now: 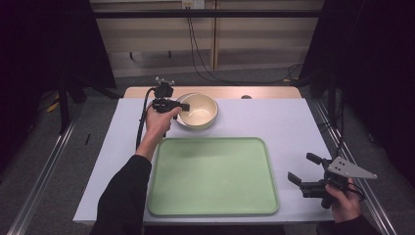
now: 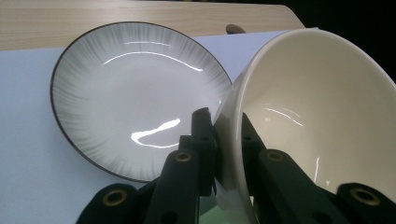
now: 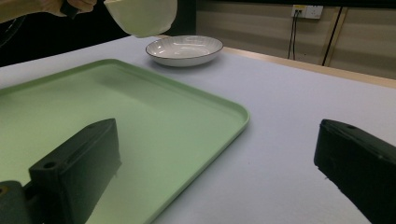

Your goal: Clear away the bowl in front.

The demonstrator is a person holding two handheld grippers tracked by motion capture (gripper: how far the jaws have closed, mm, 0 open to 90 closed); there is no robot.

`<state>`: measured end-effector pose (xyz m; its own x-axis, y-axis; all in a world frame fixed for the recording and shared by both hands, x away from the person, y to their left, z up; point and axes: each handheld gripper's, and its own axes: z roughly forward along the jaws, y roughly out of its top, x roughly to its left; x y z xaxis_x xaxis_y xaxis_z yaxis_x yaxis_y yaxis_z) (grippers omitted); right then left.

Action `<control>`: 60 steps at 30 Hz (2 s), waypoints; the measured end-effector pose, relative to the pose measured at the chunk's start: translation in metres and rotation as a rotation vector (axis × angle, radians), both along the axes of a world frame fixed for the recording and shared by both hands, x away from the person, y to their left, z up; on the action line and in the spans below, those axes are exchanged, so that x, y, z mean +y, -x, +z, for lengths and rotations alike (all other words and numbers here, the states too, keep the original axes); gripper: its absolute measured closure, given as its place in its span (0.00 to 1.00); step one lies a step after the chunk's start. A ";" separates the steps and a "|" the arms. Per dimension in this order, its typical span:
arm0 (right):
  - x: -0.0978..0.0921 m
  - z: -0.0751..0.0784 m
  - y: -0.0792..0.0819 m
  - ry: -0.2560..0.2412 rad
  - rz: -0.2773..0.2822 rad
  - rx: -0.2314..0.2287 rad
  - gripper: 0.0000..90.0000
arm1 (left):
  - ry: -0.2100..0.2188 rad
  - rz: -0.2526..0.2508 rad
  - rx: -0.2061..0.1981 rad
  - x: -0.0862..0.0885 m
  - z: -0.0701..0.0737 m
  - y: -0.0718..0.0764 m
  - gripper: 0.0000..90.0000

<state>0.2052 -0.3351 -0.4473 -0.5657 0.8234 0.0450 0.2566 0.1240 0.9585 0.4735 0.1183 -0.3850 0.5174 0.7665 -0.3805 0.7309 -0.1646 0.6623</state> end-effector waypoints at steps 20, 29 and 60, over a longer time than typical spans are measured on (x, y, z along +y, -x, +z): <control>0.000 0.000 0.000 0.006 -0.004 0.004 0.00 | 0.010 -0.057 0.010 -0.029 -0.003 0.009 0.92; 0.001 0.000 0.000 0.002 -0.011 -0.007 0.00 | 0.018 -0.091 0.010 -0.043 -0.001 0.015 0.92; 0.000 0.000 0.000 0.007 0.001 -0.018 0.01 | -0.002 -0.269 0.055 -0.123 -0.013 0.030 0.92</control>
